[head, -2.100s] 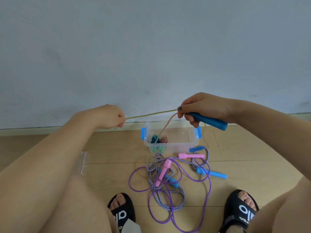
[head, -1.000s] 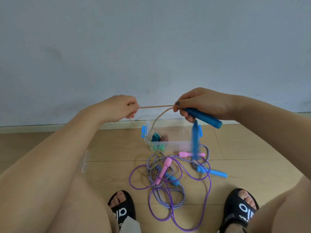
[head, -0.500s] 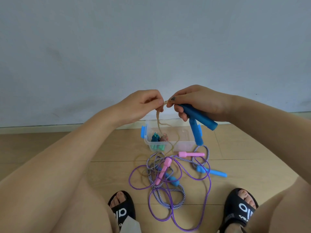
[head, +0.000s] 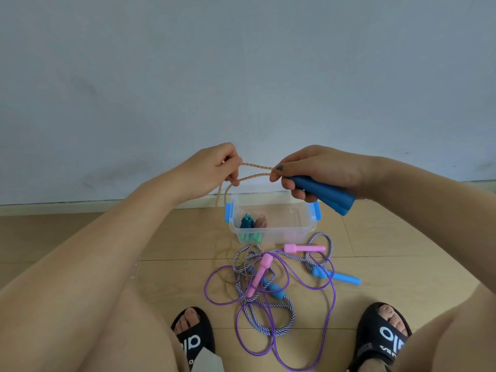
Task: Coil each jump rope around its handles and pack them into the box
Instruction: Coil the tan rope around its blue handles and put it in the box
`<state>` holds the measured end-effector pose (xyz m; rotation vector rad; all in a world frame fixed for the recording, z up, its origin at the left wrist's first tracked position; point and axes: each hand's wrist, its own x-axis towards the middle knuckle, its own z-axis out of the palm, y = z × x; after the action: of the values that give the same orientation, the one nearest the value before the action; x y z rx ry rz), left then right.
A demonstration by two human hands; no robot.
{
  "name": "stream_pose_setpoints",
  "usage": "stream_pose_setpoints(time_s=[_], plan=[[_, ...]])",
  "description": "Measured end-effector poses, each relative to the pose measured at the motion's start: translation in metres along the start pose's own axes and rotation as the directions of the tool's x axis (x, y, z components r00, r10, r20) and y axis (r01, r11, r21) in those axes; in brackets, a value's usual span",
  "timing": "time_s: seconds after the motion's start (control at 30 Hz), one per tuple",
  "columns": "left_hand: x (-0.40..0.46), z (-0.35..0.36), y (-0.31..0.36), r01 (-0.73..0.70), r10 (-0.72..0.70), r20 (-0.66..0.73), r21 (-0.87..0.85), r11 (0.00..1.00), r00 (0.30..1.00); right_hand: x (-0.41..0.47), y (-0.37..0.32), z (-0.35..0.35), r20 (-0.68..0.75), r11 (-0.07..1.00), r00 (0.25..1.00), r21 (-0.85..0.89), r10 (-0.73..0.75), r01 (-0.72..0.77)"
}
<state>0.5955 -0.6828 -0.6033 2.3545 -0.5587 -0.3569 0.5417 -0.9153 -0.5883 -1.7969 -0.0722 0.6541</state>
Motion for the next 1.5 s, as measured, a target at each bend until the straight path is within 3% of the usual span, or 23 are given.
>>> stream_pose_setpoints(time_s=[0.1,0.23,0.27,0.33,0.4,0.43,0.57,0.67,0.8,0.87,0.9,0.93,1.0,1.13,1.23,1.37,1.5], plan=[[0.002,0.003,0.003,-0.009,0.026,-0.143,0.122,0.992,0.989,0.002,-0.002,0.000,-0.082,0.996,0.996,0.075,-0.038,0.044],[-0.001,0.018,0.028,0.008,-0.028,-0.225,-0.089,0.996,0.974,0.010,-0.002,0.003,-0.268,0.920,0.963,0.371,-0.022,0.125],[-0.003,0.022,0.035,0.024,-0.053,-0.168,-0.166,0.986,0.984,0.012,-0.003,0.005,-0.305,0.895,0.952,0.422,-0.011,0.145],[-0.008,0.027,0.046,0.120,-0.096,0.088,-0.336,0.934,0.991,0.016,-0.002,0.010,-0.358,0.868,0.934,0.464,0.000,0.178],[-0.013,0.032,0.051,0.246,-0.083,0.358,-0.440,0.863,0.930,0.020,0.000,0.016,-0.404,0.845,0.915,0.494,0.017,0.203],[-0.014,0.036,0.051,0.278,-0.071,0.415,-0.465,0.840,0.907,0.021,0.000,0.020,-0.422,0.828,0.906,0.520,0.035,0.210],[-0.012,0.047,0.052,0.315,-0.115,0.360,-0.568,0.760,0.926,0.025,-0.002,0.030,-0.465,0.746,0.878,0.622,0.111,0.235],[-0.011,0.052,0.053,0.284,-0.080,0.393,-0.497,0.820,0.916,0.025,-0.002,0.031,-0.498,0.742,0.861,0.616,0.107,0.263],[-0.011,0.050,0.052,0.231,-0.081,0.376,-0.375,0.898,0.923,0.022,-0.004,0.027,-0.485,0.871,0.871,0.459,0.080,0.176],[-0.009,0.041,0.046,0.171,-0.058,0.359,-0.292,0.941,0.931,0.018,-0.002,0.019,-0.551,0.989,0.835,0.121,-0.005,0.085],[-0.010,0.036,0.043,0.137,-0.046,0.359,-0.232,0.963,0.932,0.016,-0.001,0.013,-0.599,0.994,0.797,-0.102,-0.081,0.024],[-0.010,0.032,0.038,0.097,-0.036,0.362,-0.153,0.984,0.932,0.015,0.001,0.008,-0.631,0.957,0.758,-0.290,-0.169,-0.028],[-0.013,0.027,0.034,0.031,-0.037,0.380,0.022,0.999,0.924,0.014,0.002,0.004,-0.619,0.887,0.723,-0.462,-0.308,-0.018],[-0.016,0.030,0.034,-0.026,-0.024,0.407,0.116,0.993,0.913,0.010,-0.003,0.010,-0.397,0.901,0.861,-0.409,-0.318,0.144],[-0.013,0.032,0.034,-0.044,-0.014,0.398,0.135,0.990,0.917,0.010,0.004,0.019,-0.269,0.814,0.897,-0.561,-0.351,0.150],[-0.010,0.026,0.026,-0.060,-0.018,0.337,0.221,0.973,0.941,0.021,0.011,0.028,-0.290,0.727,0.873,-0.679,-0.391,0.100],[-0.007,0.026,0.021,-0.135,0.080,0.163,0.357,0.925,0.983,0.030,0.009,0.030,-0.450,0.837,0.825,-0.544,-0.343,0.052]])
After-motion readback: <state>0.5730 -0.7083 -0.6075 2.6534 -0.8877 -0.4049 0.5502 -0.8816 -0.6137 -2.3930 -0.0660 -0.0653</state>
